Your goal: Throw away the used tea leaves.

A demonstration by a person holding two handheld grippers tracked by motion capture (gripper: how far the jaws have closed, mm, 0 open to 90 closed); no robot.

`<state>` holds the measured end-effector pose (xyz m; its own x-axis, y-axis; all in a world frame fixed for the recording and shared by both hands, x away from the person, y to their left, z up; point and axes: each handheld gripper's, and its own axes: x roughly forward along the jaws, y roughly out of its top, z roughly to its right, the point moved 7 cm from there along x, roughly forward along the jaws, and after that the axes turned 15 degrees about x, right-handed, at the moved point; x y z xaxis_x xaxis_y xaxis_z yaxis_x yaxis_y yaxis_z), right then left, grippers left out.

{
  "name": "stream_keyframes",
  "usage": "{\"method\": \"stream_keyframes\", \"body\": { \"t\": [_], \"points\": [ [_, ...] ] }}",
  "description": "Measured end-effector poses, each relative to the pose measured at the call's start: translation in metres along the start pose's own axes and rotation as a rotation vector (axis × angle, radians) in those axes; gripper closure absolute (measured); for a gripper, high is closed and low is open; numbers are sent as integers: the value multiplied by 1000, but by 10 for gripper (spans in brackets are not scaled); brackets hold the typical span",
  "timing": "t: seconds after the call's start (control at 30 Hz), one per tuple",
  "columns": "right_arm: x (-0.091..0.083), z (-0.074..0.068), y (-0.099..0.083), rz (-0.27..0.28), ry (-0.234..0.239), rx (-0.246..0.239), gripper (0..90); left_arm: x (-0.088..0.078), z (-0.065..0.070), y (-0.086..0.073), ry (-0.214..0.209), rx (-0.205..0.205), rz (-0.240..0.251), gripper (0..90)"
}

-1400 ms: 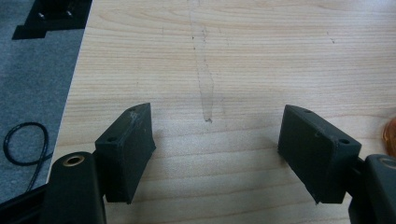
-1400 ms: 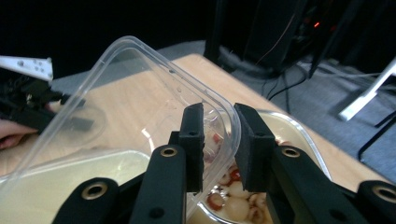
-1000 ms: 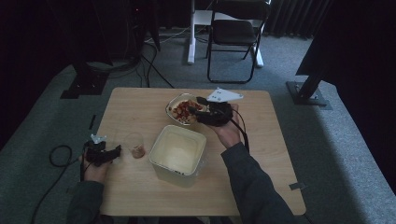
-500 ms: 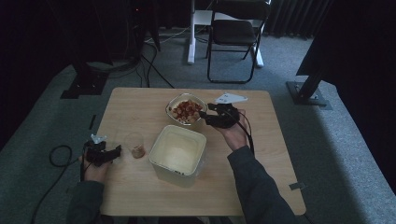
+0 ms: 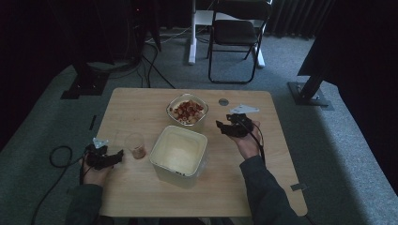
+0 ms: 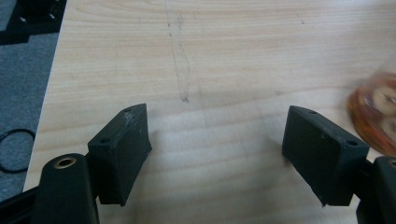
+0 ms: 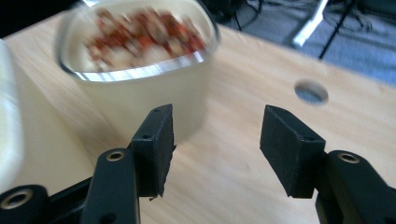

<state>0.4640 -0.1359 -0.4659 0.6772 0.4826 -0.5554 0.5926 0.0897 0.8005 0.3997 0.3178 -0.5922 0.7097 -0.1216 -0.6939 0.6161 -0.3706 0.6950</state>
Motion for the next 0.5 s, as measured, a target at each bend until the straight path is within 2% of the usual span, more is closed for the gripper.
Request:
{"method": "stream_keyframes", "body": {
  "t": [0.07, 0.23, 0.33, 0.5],
  "points": [
    [2, 13, -11, -11, -17, 25, 439, -4, 3, -1, -39, -5, 16, 235],
    [9, 46, -41, -69, -64, 97, 453, -15, 14, 1, -84, 19, 53, 234],
    [12, 62, -60, -96, -101, 121, 453, -17, 21, 2, -102, 44, 60, 234],
    [13, 78, -85, -131, -135, 147, 452, -24, 32, 7, -132, 104, 96, 225]
  ]
}}
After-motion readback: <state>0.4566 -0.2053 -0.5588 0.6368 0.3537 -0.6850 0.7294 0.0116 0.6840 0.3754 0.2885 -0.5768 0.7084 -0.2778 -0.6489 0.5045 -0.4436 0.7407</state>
